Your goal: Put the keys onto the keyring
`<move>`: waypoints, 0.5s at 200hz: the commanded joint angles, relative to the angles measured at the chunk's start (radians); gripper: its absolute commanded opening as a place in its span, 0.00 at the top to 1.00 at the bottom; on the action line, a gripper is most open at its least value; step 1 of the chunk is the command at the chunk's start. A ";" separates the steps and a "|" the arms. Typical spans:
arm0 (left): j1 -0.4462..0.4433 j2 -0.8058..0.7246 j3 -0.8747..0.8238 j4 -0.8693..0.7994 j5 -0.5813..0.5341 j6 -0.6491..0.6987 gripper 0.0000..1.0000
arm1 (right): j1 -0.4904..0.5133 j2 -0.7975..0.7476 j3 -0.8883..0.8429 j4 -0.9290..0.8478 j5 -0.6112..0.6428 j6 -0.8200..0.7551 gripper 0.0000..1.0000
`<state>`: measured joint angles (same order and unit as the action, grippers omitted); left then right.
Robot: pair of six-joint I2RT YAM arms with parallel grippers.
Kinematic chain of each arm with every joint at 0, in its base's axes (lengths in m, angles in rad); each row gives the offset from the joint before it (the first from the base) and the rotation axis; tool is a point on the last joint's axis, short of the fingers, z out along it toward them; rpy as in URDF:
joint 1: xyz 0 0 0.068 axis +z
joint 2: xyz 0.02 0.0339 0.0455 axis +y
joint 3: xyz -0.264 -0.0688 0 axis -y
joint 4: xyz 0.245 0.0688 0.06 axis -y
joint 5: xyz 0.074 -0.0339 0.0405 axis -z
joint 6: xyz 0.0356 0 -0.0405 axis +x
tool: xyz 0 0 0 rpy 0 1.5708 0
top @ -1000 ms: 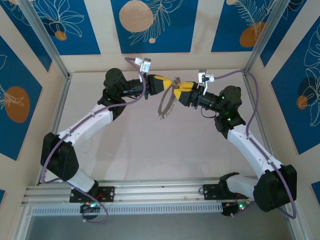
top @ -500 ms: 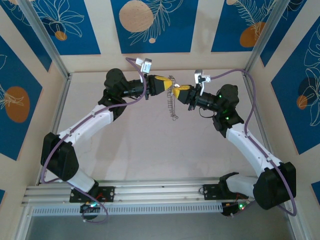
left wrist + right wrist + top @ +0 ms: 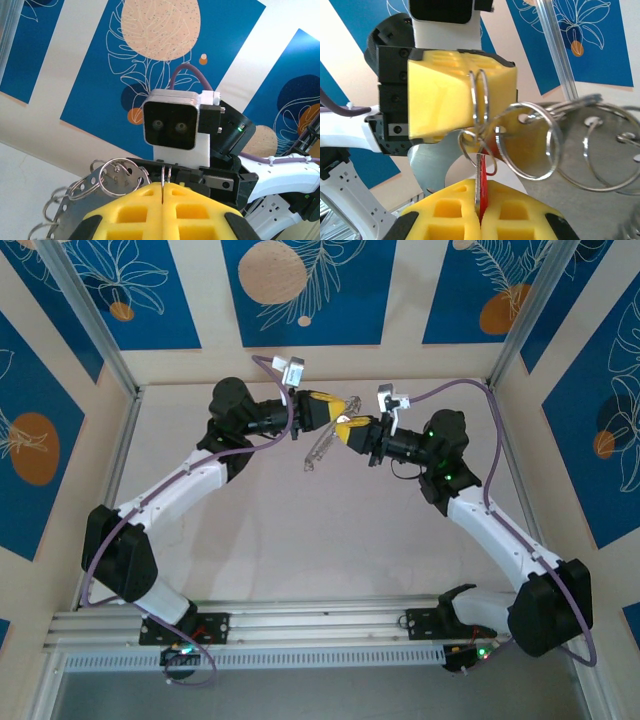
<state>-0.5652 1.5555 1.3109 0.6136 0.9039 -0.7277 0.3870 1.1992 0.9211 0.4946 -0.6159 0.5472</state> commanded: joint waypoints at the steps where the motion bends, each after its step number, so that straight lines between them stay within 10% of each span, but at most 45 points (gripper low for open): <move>1: -0.012 -0.035 0.008 0.069 -0.014 -0.004 1.00 | 0.006 0.010 0.025 -0.045 -0.004 -0.035 1.00; 100: -0.022 -0.034 -0.008 0.079 -0.034 -0.005 1.00 | 0.014 0.044 0.053 -0.021 0.003 0.000 1.00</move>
<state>-0.5663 1.5555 1.3079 0.6140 0.8814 -0.7277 0.3908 1.2320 0.9466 0.4820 -0.6205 0.5388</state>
